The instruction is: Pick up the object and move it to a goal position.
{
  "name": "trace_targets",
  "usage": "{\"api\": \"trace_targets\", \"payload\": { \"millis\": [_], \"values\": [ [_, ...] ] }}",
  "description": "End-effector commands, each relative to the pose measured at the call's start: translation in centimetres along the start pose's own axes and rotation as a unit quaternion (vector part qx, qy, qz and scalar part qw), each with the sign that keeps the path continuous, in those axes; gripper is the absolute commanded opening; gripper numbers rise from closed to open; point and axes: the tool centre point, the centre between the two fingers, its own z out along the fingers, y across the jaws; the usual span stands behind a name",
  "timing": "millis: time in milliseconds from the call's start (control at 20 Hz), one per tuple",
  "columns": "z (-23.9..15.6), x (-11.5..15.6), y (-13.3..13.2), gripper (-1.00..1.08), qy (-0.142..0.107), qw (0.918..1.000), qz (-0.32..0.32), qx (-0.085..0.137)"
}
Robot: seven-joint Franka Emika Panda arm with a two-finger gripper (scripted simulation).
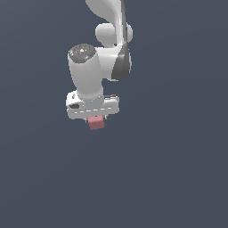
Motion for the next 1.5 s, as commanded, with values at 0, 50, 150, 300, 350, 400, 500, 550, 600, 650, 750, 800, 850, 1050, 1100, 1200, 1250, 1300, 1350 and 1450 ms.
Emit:
{"api": "trace_targets", "payload": {
  "millis": [0,50,150,300,350,400,500,550,600,650,750,800,850,1050,1100,1200,1250,1300,1350,1450],
  "values": [
    [-2.4,-1.2,0.0,-1.00,0.000,1.0000,0.000,0.000],
    [-3.3,-1.6,0.0,-1.00,0.000,1.0000,0.000,0.000],
    [-5.3,-2.6,0.1,-1.00,0.000,1.0000,0.000,0.000],
    [-8.4,-4.0,0.1,-1.00,0.000,1.0000,0.000,0.000],
    [-9.5,-4.5,0.1,-1.00,0.000,1.0000,0.000,0.000],
    [-10.6,-5.0,0.2,-1.00,0.000,1.0000,0.000,0.000],
    [-12.8,-6.0,0.2,-1.00,0.000,1.0000,0.000,0.000],
    [-13.9,-6.5,0.2,-1.00,0.000,1.0000,0.000,0.000],
    [-14.9,-7.0,0.3,-1.00,0.000,1.0000,0.000,0.000],
    [-15.9,-7.4,0.3,-1.00,0.000,1.0000,0.000,0.000],
    [-17.9,-8.3,0.3,-1.00,0.000,1.0000,0.000,0.000],
    [-18.8,-8.7,0.4,-1.00,0.000,1.0000,0.000,0.000],
    [-19.7,-9.1,0.4,-1.00,0.000,1.0000,0.000,0.000],
    [-22.7,-10.4,0.5,-1.00,0.000,1.0000,0.000,0.000],
    [-23.3,-10.6,0.5,-1.00,0.000,1.0000,0.000,0.000],
    [-24.4,-11.0,0.6,-1.00,0.000,1.0000,0.000,0.000],
    [-24.9,-11.2,0.6,-1.00,0.000,1.0000,0.000,0.000],
    [-25.3,-11.4,0.6,-1.00,0.000,1.0000,0.000,0.000],
    [-25.6,-11.5,0.6,-1.00,0.000,1.0000,0.000,0.000],
    [-26.1,-11.7,0.7,-1.00,0.000,1.0000,0.000,0.000]
  ]
}}
